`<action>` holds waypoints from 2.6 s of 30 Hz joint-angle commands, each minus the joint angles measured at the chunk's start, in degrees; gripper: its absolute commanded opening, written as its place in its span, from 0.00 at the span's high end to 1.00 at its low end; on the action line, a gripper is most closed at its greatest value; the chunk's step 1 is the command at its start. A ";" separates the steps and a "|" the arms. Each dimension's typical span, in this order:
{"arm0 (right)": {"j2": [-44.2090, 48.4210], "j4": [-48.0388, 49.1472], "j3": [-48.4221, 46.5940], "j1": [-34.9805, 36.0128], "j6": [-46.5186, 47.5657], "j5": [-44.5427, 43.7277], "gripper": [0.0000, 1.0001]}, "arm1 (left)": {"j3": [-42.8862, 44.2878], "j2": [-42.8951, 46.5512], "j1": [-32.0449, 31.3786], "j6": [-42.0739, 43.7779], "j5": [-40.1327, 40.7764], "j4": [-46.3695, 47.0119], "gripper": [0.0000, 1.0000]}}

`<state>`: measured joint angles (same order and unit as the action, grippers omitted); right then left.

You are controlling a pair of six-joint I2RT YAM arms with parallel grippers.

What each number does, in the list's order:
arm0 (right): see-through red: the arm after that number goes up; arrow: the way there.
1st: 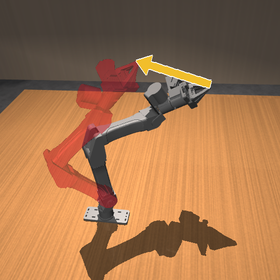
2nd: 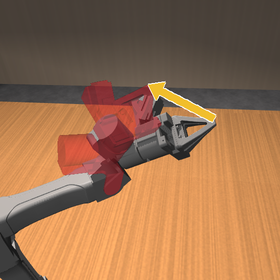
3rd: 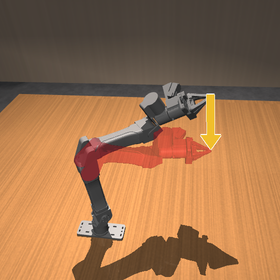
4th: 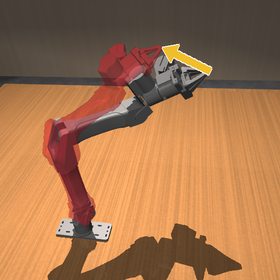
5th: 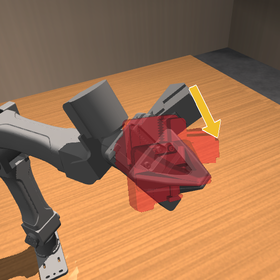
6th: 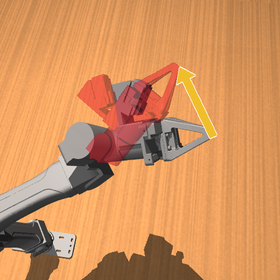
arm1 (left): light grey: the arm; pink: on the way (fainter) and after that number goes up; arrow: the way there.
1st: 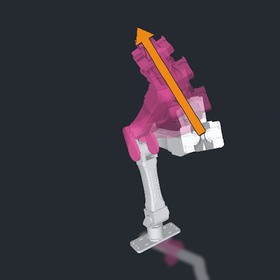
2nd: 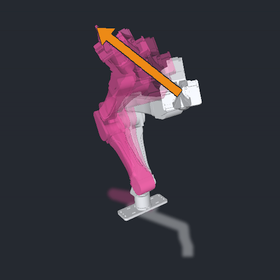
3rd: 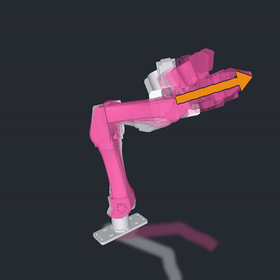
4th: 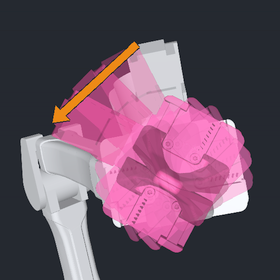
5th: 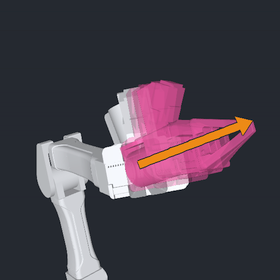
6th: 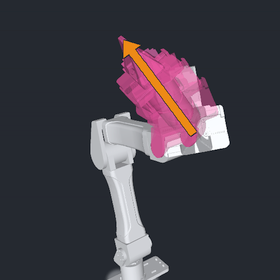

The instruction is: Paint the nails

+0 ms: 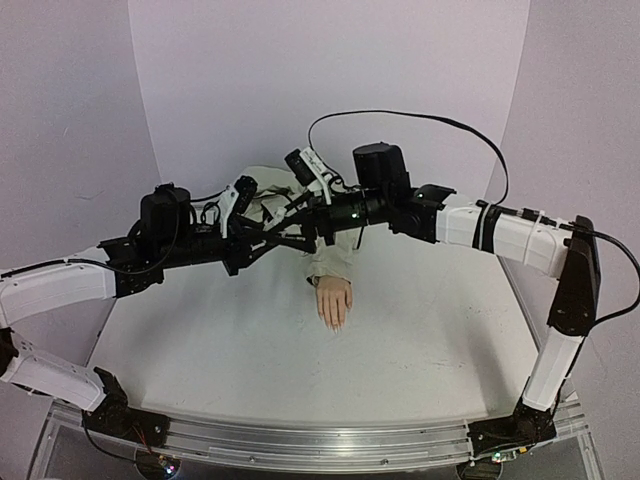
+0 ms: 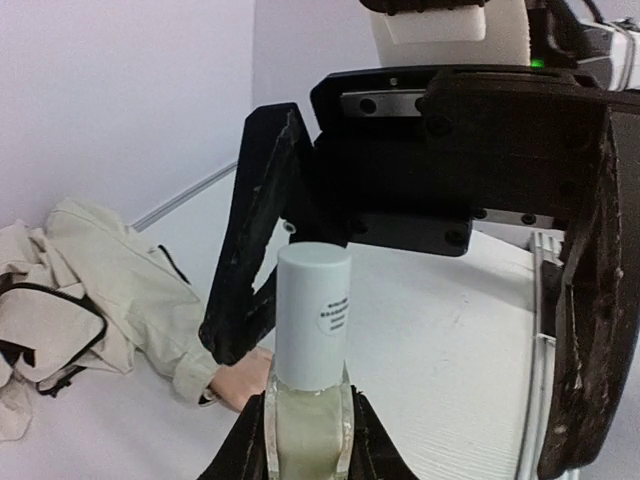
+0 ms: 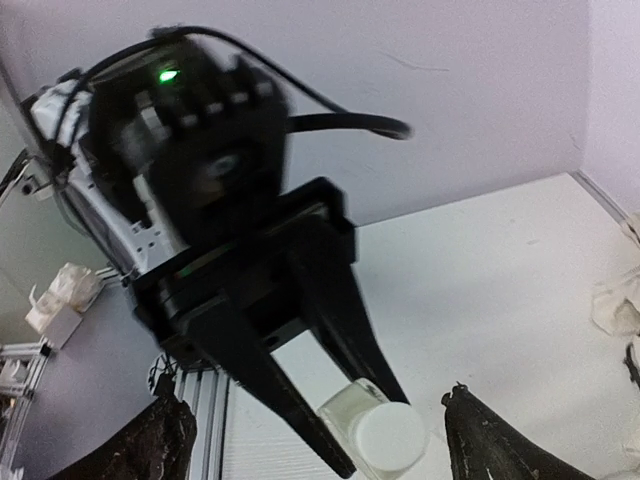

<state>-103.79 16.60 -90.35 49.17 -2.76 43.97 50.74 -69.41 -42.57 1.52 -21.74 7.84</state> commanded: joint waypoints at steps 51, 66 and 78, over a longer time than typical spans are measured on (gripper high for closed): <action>-2.90 7.81 -1.80 2.97 0.53 31.26 1.00 | 5.73 0.70 6.35 -11.67 -53.30 10.87 1.00; 2.40 7.13 1.60 3.11 -7.31 -5.57 0.26 | -6.73 6.07 1.43 3.07 9.74 8.64 1.00; -4.74 7.20 -6.84 3.18 -27.72 -22.42 0.27 | -7.86 6.01 -0.59 3.80 27.05 8.42 1.00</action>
<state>-106.06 21.08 -91.98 52.07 -21.78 26.68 42.57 -64.27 -43.05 4.86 -0.58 12.53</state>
